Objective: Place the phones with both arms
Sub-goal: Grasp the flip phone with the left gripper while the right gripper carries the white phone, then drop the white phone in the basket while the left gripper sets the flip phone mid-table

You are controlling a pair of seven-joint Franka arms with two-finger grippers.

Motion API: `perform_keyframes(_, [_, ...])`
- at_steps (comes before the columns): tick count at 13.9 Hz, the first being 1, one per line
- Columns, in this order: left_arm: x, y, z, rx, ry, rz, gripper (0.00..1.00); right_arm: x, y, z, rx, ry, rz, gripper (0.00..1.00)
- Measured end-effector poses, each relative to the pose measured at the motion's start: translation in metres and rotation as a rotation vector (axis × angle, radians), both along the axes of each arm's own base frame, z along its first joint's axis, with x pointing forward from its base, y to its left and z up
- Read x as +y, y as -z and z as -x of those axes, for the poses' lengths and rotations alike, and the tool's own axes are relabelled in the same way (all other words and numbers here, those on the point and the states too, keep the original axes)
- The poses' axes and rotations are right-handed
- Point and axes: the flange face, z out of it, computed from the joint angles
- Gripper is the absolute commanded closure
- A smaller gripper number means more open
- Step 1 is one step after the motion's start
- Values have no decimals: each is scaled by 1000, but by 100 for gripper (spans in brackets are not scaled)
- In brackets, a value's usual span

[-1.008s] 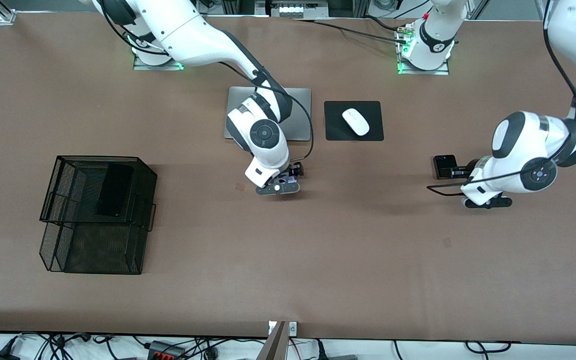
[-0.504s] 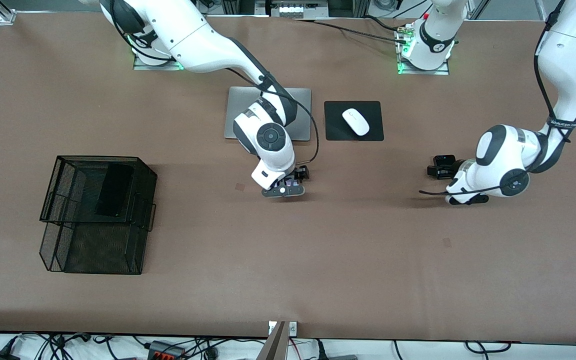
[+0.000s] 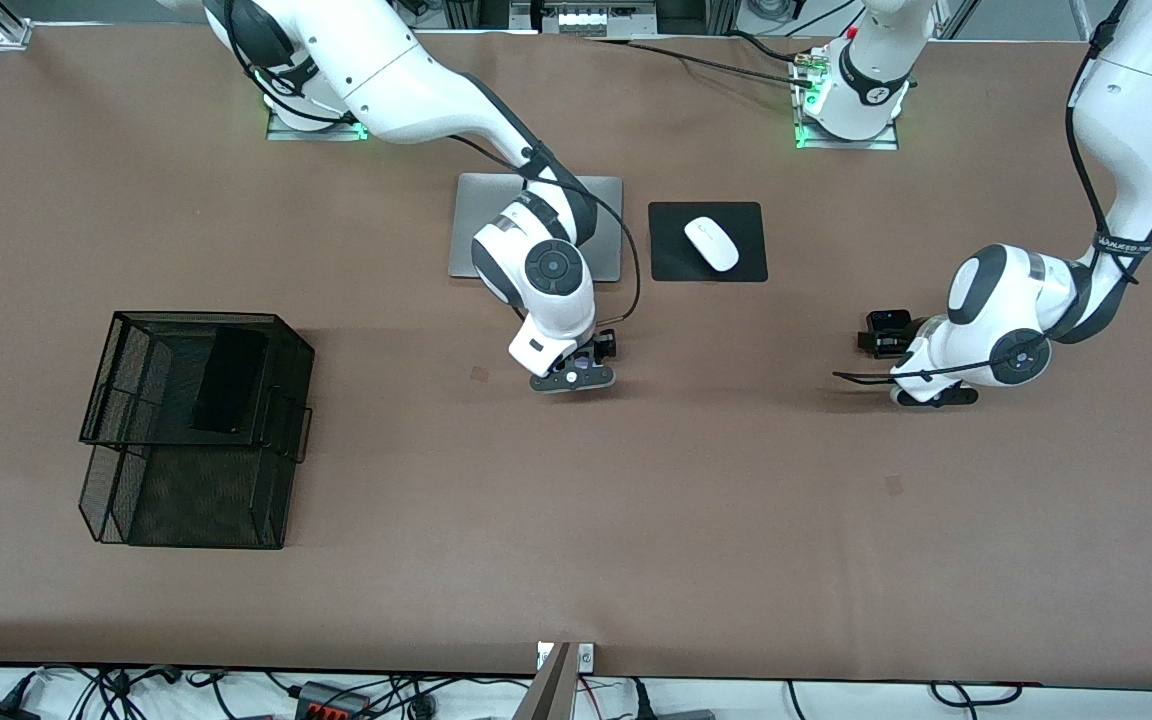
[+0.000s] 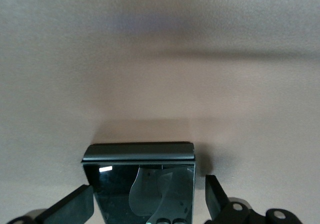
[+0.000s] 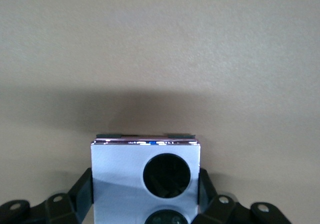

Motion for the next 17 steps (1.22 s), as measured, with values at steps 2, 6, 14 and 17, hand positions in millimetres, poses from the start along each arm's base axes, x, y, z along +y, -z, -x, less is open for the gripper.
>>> perform_keyframes(2, [0, 0, 0, 0, 0, -1, 0, -2, -14, -9, 1, 9, 12, 79])
perform_keyframes(6, [0, 0, 1, 1, -1, -1, 5, -54, -104, -61, -4, 103, 46, 79])
perform_keyframes(14, [0, -3, -2, -4, 1, -2, 69, -349, -225, -144, 230, 140, 149, 79])
perform_keyframes(17, [-10, -36, -29, 6, 24, -30, 68, -441, -216, -149, 321, 106, 130, 78])
